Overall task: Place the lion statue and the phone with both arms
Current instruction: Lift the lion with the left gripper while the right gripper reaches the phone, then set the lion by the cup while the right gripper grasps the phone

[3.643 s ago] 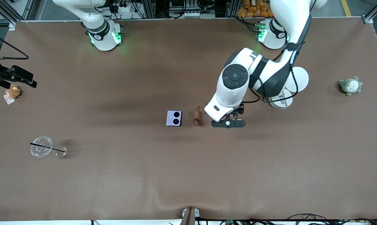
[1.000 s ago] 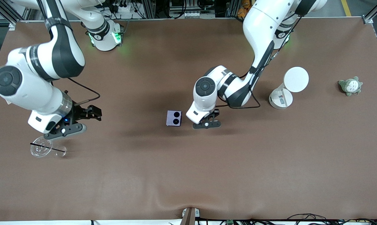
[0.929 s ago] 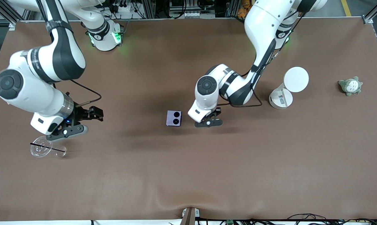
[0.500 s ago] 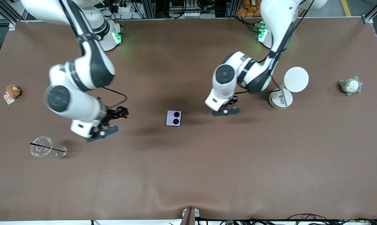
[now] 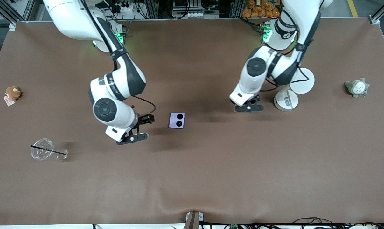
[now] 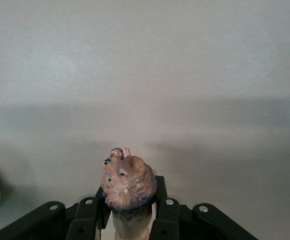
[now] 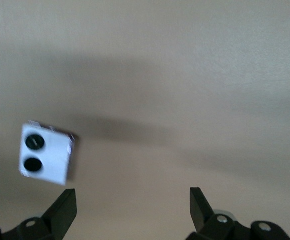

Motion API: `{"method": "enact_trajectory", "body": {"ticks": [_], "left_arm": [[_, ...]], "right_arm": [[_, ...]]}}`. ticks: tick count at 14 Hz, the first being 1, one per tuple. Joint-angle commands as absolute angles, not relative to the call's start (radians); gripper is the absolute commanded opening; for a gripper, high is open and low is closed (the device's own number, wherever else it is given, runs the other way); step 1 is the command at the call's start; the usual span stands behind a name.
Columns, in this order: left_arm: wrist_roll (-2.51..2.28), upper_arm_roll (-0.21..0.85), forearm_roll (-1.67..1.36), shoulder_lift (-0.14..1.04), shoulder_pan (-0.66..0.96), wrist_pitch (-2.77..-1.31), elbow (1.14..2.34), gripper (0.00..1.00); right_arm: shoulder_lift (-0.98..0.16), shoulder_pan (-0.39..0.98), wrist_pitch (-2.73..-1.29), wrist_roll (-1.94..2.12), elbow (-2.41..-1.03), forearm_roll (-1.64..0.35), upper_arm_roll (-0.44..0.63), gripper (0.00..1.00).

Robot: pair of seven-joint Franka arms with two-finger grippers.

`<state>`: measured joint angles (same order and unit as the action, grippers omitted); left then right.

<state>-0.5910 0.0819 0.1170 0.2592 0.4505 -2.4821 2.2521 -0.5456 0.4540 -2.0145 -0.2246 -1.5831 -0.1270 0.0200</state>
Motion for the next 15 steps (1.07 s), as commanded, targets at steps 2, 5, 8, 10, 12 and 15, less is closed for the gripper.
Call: {"method": "enact_trajectory", "body": {"ticks": [2, 5, 8, 10, 12, 15], "left_arm": [[-0.488, 0.091, 0.138, 0.215, 0.376, -2.529, 2.347, 0.11], [-0.408, 0.091, 0.138, 0.21, 0.318, -2.609, 2.42, 0.11], [-0.4, 0.089, 0.138, 0.209, 0.313, -2.615, 2.444, 0.11], [-0.39, 0.091, 0.138, 0.215, 0.313, -2.615, 2.447, 0.11], [-0.388, 0.089, 0.138, 0.215, 0.313, -2.617, 2.462, 0.12], [-0.388, 0.089, 0.138, 0.222, 0.313, -2.617, 2.462, 0.3]], "right_arm": [[-0.609, 0.532, -2.115, -0.459, -1.557, -0.172, 0.026, 1.0], [-0.647, 0.586, -2.189, -0.589, -1.557, -0.166, 0.026, 1.0], [-0.676, 0.636, -2.23, -0.701, -1.557, -0.153, 0.029, 1.0], [-0.687, 0.65, -2.229, -0.715, -1.56, -0.132, 0.031, 1.0], [-0.705, 0.658, -2.23, -0.716, -1.563, -0.121, 0.031, 1.0], [-0.733, 0.669, -2.235, -0.729, -1.559, -0.109, 0.032, 1.0]]}}
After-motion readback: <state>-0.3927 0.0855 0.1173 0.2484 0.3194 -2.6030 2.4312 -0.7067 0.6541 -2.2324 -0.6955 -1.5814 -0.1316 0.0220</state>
